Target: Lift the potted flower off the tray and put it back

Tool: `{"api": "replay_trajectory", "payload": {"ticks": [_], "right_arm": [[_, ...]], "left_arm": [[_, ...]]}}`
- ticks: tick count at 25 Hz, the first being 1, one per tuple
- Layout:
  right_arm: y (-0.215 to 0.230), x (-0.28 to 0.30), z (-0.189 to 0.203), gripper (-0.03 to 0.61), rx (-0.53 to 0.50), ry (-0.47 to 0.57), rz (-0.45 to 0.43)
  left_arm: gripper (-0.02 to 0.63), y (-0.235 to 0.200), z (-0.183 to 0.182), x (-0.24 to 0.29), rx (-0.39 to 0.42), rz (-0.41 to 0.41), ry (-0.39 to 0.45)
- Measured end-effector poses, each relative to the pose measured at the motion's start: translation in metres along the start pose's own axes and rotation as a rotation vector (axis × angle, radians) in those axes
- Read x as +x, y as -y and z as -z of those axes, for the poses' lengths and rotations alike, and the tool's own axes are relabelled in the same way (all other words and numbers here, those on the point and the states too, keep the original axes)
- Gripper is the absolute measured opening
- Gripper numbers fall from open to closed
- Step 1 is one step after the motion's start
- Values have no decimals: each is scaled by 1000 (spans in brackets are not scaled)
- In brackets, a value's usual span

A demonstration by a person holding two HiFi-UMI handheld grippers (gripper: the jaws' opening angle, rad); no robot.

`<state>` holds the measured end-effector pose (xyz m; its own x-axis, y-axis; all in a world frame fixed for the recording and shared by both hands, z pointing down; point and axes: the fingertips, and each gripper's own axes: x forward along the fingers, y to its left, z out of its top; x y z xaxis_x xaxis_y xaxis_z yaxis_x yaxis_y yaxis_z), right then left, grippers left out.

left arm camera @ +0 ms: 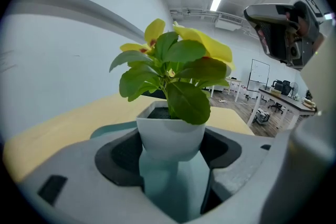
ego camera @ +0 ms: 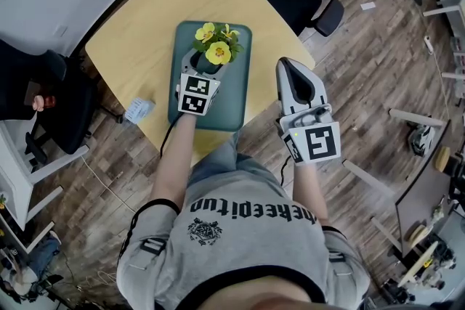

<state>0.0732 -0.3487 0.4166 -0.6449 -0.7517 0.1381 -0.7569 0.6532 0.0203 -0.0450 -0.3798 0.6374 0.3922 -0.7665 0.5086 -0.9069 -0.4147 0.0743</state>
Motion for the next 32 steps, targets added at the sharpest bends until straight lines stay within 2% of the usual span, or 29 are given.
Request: {"api": "replay_trajectory", "payload": {"ticks": [14, 24, 32], "right_arm": [[-30, -18, -16, 3, -18, 43, -12], [-38, -34, -31, 3, -42, 77, 17], [-46, -54, -44, 3, -50, 116, 42]], "left_arm": [[339, 17, -39, -71, -44, -5, 67], [339, 38, -76, -128, -45, 23, 109], [339, 54, -106, -172, -20, 36, 179]]}}
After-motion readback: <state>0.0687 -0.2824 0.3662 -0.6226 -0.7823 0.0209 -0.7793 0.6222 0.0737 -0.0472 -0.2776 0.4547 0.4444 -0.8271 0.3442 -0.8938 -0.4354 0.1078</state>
